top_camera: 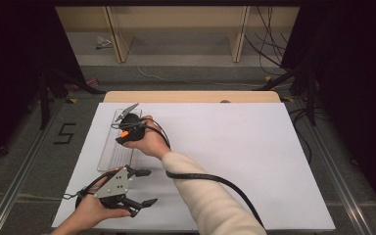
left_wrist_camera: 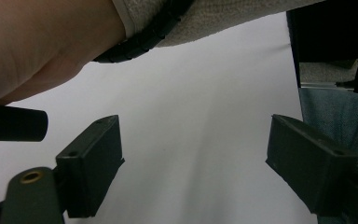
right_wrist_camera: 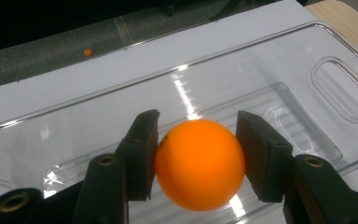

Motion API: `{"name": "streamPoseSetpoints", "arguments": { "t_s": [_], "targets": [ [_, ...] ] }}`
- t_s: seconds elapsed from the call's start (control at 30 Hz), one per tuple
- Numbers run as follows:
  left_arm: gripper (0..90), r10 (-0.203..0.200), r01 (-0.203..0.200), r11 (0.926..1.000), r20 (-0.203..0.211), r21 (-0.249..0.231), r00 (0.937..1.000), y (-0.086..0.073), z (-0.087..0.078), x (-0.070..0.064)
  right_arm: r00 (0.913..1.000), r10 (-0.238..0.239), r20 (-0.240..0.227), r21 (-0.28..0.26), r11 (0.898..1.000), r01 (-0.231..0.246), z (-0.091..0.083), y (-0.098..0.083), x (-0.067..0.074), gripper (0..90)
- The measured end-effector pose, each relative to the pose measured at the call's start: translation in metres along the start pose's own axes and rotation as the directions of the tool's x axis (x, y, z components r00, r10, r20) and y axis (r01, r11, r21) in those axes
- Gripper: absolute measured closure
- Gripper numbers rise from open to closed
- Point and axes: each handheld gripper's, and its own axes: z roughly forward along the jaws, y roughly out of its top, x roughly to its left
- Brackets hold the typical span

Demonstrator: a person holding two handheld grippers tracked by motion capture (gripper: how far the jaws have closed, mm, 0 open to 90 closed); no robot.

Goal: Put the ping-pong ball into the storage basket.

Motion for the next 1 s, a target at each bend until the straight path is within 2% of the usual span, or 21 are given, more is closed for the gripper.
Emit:
{"name": "streamPoseSetpoints", "arguments": {
  "t_s": [0.3, 0.47, 0.77, 1.0],
  "targets": [
    [17.7, 0.0, 0.0, 1.0, 0.001, 0.0, 1.0, 0.0, 0.0, 0.0, 1.0, 0.004, 0.002, -0.009, 1.0, -0.004, -0.001, 0.001, 0.0, 48.0],
    [17.7, 0.0, 0.0, 1.0, 0.0, 0.0, 1.0, 0.0, 0.0, 0.0, 0.9999, 0.003, 0.011, -0.026, 1.0, -0.003, -0.004, 0.002, 0.0, 39.9],
    [17.6, 0.0, 0.0, 1.0, -0.001, 0.0, 1.0, 0.0, 0.0, 0.0, 0.9996, 0.009, 0.026, -0.09, 0.996, -0.007, -0.025, 0.001, -0.004, 27.3],
    [17.6, 0.001, -0.001, 1.0, -0.001, -0.002, 1.0, 0.0, 0.0, 0.0, 0.9983, 0.029, 0.051, -0.106, 0.994, -0.024, -0.041, -0.005, -0.009, 18.6]
  ]
}}
